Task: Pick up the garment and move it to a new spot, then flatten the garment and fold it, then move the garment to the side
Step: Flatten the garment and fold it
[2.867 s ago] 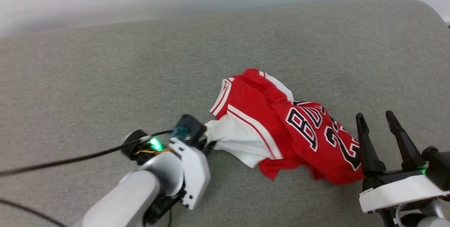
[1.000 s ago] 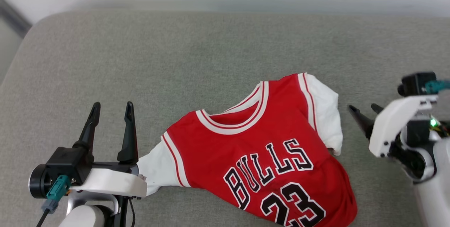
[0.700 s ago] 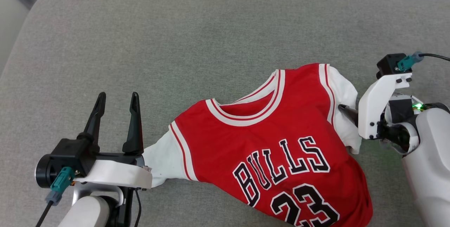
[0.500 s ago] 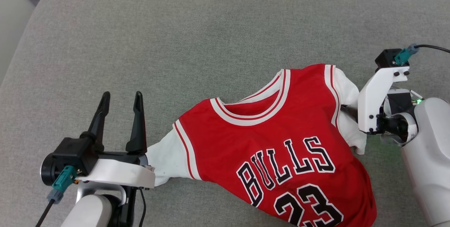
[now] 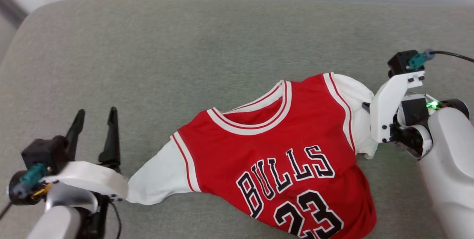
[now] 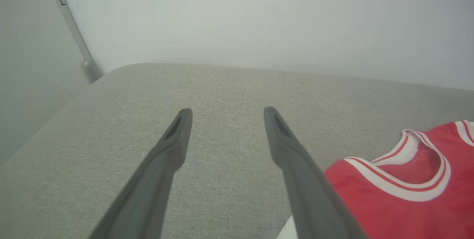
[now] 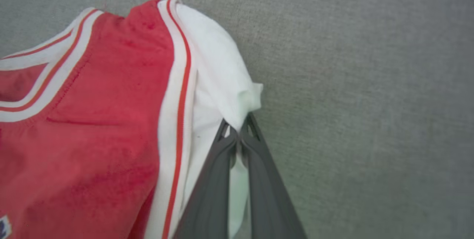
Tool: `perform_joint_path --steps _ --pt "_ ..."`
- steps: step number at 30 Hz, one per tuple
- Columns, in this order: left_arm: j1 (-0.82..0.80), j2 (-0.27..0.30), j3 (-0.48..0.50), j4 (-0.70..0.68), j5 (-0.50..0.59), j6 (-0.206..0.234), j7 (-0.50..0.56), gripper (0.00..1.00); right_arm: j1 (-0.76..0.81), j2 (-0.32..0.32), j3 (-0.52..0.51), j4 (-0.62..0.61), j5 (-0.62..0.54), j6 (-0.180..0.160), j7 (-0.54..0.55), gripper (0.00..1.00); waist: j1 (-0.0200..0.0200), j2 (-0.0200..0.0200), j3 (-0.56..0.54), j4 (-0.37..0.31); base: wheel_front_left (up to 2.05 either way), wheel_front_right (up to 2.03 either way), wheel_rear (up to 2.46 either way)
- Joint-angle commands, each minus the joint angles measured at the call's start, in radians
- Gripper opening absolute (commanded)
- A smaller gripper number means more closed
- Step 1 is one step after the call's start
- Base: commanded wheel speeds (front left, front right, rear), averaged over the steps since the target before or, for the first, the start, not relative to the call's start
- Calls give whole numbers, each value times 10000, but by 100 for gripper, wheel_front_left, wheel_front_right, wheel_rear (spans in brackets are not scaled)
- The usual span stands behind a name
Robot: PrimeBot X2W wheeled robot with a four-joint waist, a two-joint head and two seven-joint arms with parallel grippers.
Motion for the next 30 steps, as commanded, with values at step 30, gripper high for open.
perform_joint_path --steps 30 --pt "-232 2569 -2468 2331 -2288 -3117 8213 100 3023 312 -585 -3361 36 -3 57 0 -1 0 -153 -2297 0 0 0"
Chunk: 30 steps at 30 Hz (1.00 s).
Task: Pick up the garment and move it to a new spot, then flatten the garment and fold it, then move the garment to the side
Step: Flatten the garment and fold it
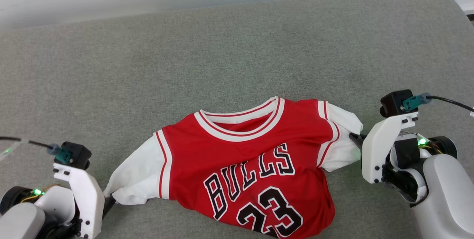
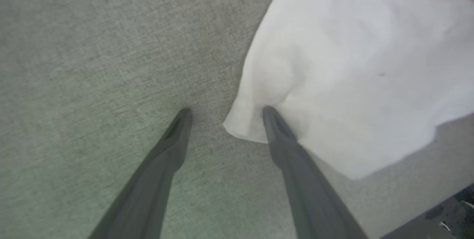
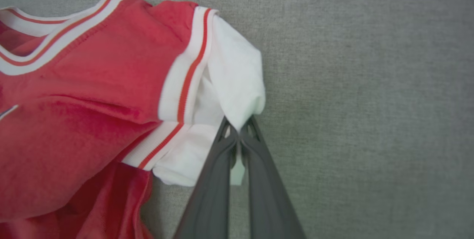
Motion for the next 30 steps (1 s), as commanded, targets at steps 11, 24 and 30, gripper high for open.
perform_joint_path --steps 11,24,30 --pt "-751 -616 -463 801 177 -164 22 0 -45 -184 -80 -254 -184 -3 -382 0 0 0 -95 116 0 0 0" --pt "-3471 -1502 858 1441 1404 1196 -3273 0 -1875 -383 -612 767 -928 -3 -1832 0 0 0 -742 759 0 0 0" --pt "-5579 -1977 1007 2731 1704 1065 -4083 0 -3788 -287 -694 1831 -1184 -4 -2752 0 0 0 -659 858 0 0 0"
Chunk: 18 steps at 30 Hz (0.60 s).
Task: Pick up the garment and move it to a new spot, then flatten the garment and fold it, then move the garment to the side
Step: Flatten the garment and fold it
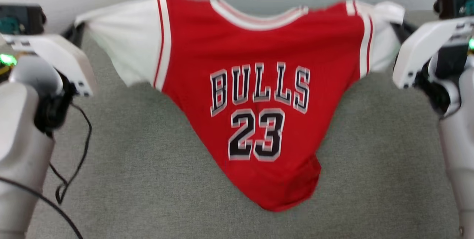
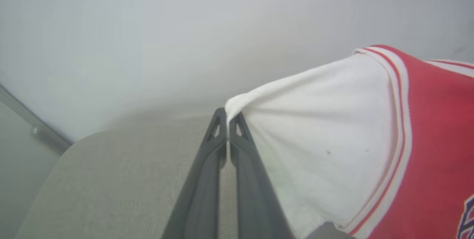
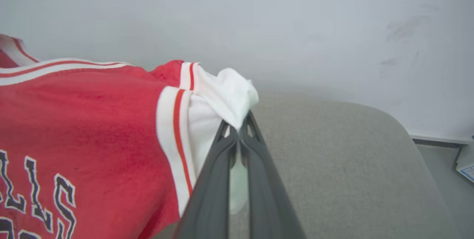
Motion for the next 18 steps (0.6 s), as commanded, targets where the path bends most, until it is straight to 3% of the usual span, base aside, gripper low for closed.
perform_joint_path --steps 1,18 --pt "-550 -24 57 268 148 -62 -233 0 -570 38 -34 203 -45 -5 -272 0 0 0 119 9 0 0 0" --pt "-7523 138 576 2697 1119 -738 -2786 0 -7354 116 -608 1967 -1130 -8 -2904 0 0 0 2842 53 0 0 0"
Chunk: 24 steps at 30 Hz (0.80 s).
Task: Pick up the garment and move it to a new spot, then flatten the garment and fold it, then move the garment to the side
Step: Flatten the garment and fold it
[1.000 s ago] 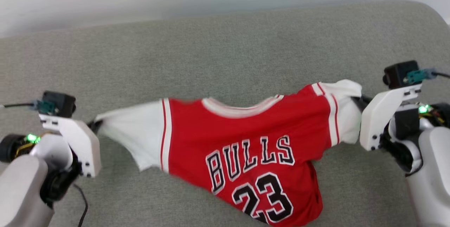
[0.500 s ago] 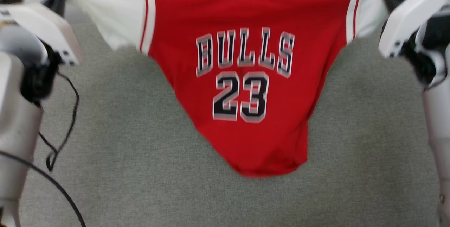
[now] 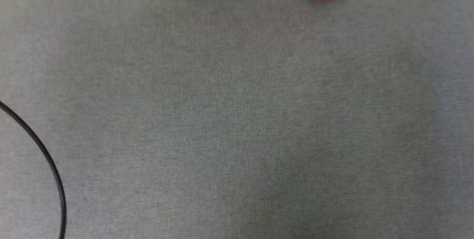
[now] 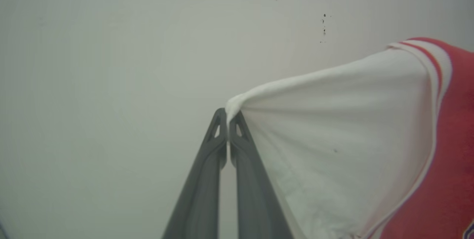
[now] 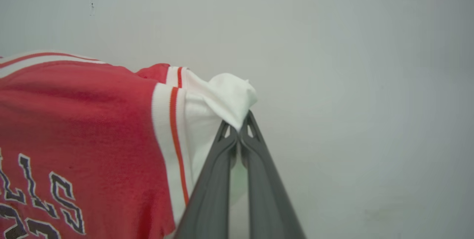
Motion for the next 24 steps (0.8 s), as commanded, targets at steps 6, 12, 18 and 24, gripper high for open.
perform_joint_path --steps 6,12,18,24 --pt "-1880 -106 15 587 160 -178 -356 0 -2091 100 17 456 -429 -8 -465 0 -2 0 1455 88 0 0 0" --pt "-2374 -299 -9 1199 30 -369 -733 0 -2942 314 203 1082 -576 -8 -795 0 -2 0 2272 124 0 0 0" --pt "-1844 -470 77 1952 -408 -667 -937 0 -2650 476 632 1888 -582 -8 -1098 0 -2 0 2491 91 0 0 0" --pt "-613 -639 -68 2422 -733 -901 -1290 0 -1541 499 1385 2539 -249 -8 -1402 0 -2 0 2041 97 0 0 0"
